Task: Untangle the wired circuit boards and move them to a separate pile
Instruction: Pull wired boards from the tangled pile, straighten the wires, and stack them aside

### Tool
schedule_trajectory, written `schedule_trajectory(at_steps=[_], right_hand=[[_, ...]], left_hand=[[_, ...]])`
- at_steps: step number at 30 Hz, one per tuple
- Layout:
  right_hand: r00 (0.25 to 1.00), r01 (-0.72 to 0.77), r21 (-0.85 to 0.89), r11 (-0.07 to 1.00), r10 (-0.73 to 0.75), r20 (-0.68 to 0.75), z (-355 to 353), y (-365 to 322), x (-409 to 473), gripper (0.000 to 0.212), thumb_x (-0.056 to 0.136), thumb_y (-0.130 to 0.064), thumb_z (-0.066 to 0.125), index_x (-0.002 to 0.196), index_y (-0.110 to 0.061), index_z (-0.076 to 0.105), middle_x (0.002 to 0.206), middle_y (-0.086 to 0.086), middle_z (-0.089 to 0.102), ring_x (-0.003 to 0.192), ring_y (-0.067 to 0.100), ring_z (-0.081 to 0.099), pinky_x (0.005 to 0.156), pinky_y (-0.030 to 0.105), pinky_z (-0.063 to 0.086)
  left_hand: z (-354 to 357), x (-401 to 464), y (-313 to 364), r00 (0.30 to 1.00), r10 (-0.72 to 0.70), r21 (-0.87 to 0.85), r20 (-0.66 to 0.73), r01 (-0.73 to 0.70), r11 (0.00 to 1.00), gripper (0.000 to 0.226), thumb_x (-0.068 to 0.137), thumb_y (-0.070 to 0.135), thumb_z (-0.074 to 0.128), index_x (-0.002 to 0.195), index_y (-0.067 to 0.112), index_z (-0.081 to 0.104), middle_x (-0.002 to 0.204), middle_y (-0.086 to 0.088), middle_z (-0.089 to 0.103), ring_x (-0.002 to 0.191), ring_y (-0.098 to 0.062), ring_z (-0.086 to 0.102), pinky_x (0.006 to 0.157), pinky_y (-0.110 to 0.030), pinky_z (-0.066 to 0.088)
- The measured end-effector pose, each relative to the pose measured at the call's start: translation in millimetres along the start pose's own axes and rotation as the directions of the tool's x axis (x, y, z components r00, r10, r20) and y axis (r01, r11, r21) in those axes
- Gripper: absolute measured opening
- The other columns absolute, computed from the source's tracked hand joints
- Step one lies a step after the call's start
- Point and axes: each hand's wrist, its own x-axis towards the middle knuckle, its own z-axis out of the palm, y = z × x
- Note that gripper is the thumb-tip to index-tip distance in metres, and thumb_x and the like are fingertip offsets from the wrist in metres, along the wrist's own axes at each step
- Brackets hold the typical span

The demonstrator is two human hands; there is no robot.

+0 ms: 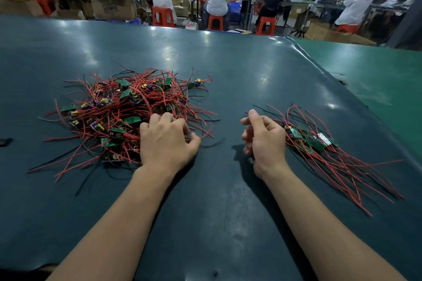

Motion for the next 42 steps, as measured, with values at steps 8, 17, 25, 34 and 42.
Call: schedule_trajectory(at_steps=[8,17,25,34,42], right_hand=[[0.999,-0.001,-0.008,1.0,0.001,0.035,-0.8,-0.3,0.6,0.034,0.097,-0.031,0.059,0.068,-0.014,0.064,0.046,-0.002,0.051,0.036,0.008,0.039,0.036,0.019,0.029],[0.98,0.049,-0.141,0.989,-0.02,0.2,0.4,1.4,-1.2,0.021,0.095,-0.017,0.061,0.075,-0.013,0.067,0.051,-0.002,0.054,0.034,0.008,0.035,0.035,0.018,0.027],[0.868,-0.222,0.126,0.967,0.137,0.477,-5.2,-9.9,-4.5,0.024,0.092,-0.029,0.062,0.076,-0.018,0.076,0.073,0.006,0.061,0.062,0.016,0.052,0.055,0.026,0.035],[0.909,-0.28,0.236,0.93,0.178,0.378,-9.3,-12.6,-3.2,0.013,0.087,-0.022,0.064,0.086,-0.013,0.074,0.081,0.004,0.07,0.058,0.012,0.061,0.049,0.018,0.044],[0.976,-0.216,0.411,0.886,0.179,0.126,-15.3,-18.1,5.4,0.02,0.091,-0.003,0.063,0.109,-0.011,0.057,0.068,0.005,0.06,0.053,0.017,0.059,0.049,0.02,0.05]], left_hand=[[-6.6,-3.0,-0.3,0.998,0.056,-0.186,-0.004,-0.055,0.981,0.039,0.073,0.015,0.052,0.109,0.015,0.066,0.101,-0.008,0.064,0.096,-0.032,0.049,0.087,-0.043,0.04],[-7.3,-6.9,21.5,0.712,0.224,-0.348,-0.666,-0.562,0.75,0.025,0.089,-0.003,0.064,0.114,-0.003,0.067,0.104,-0.018,0.058,0.097,-0.029,0.055,0.091,-0.033,0.047],[2.0,-17.7,44.6,0.677,0.496,-0.42,-0.544,-0.731,0.538,0.023,0.084,-0.005,0.067,0.106,-0.007,0.07,0.106,-0.022,0.063,0.099,-0.032,0.061,0.09,-0.04,0.05],[-0.2,-9.8,33.2,0.861,0.363,-0.468,-0.357,-0.501,0.728,0.037,0.08,0.02,0.079,0.111,0.005,0.066,0.105,-0.011,0.063,0.099,-0.027,0.056,0.09,-0.036,0.045],[6.3,4.9,6.6,0.939,0.01,-0.229,-0.344,-0.094,0.969,0.022,0.085,0.021,0.071,0.105,0.012,0.074,0.104,-0.008,0.065,0.107,-0.035,0.049,0.089,-0.041,0.037]])
